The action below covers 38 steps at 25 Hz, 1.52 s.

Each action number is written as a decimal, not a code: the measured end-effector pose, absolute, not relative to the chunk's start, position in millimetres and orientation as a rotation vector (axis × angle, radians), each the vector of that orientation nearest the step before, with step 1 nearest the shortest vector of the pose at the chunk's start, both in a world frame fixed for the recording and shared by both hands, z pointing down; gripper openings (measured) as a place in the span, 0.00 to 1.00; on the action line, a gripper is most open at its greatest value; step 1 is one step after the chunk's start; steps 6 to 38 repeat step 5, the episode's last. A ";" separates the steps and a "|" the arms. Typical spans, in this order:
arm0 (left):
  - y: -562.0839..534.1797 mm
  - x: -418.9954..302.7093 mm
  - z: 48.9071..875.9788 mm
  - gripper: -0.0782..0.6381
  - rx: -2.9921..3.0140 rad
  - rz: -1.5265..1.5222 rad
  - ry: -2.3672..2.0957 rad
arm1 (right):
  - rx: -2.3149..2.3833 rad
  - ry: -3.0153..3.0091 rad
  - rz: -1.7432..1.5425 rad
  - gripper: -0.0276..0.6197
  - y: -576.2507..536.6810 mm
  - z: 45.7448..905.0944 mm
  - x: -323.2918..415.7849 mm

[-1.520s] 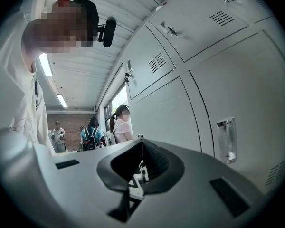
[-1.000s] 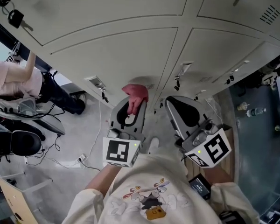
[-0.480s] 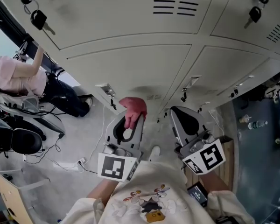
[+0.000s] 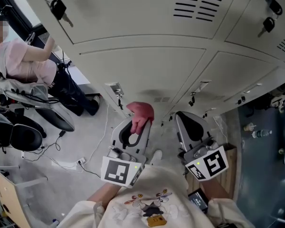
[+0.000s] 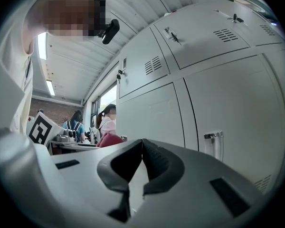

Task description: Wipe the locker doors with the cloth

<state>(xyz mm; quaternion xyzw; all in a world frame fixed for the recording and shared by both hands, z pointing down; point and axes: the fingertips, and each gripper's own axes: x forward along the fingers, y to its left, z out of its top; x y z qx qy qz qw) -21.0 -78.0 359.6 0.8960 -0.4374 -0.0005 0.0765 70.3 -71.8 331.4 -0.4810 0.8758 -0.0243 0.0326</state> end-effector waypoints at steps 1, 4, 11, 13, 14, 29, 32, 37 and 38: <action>-77.0 -21.9 360.4 0.26 2.686 -0.003 -1.308 | -1.482 2.696 -0.076 0.05 -71.3 332.0 69.1; -74.7 -26.6 361.6 0.26 2.686 -0.004 -1.306 | -1.478 2.699 -0.079 0.05 -71.1 334.1 64.0; -73.9 -28.5 361.9 0.26 2.684 -0.003 -1.307 | -1.476 2.701 -0.081 0.05 -71.1 334.9 62.0; -73.9 -28.5 361.9 0.26 2.684 -0.003 -1.307 | -1.476 2.701 -0.081 0.05 -71.1 334.9 62.0; -73.9 -28.5 361.9 0.26 2.684 -0.003 -1.307 | -1.476 2.701 -0.081 0.05 -71.1 334.9 62.0; -73.9 -28.5 361.9 0.26 2.684 -0.003 -1.307 | -1.476 2.701 -0.081 0.05 -71.1 334.9 62.0; -73.9 -28.5 361.9 0.26 2.684 -0.003 -1.307 | -1.476 2.701 -0.081 0.05 -71.1 334.9 62.0; -73.9 -28.5 361.9 0.26 2.684 -0.003 -1.307 | -1.476 2.701 -0.081 0.05 -71.1 334.9 62.0; -73.9 -28.5 361.9 0.26 2.684 -0.003 -1.307 | -1.476 2.701 -0.081 0.05 -71.1 334.9 62.0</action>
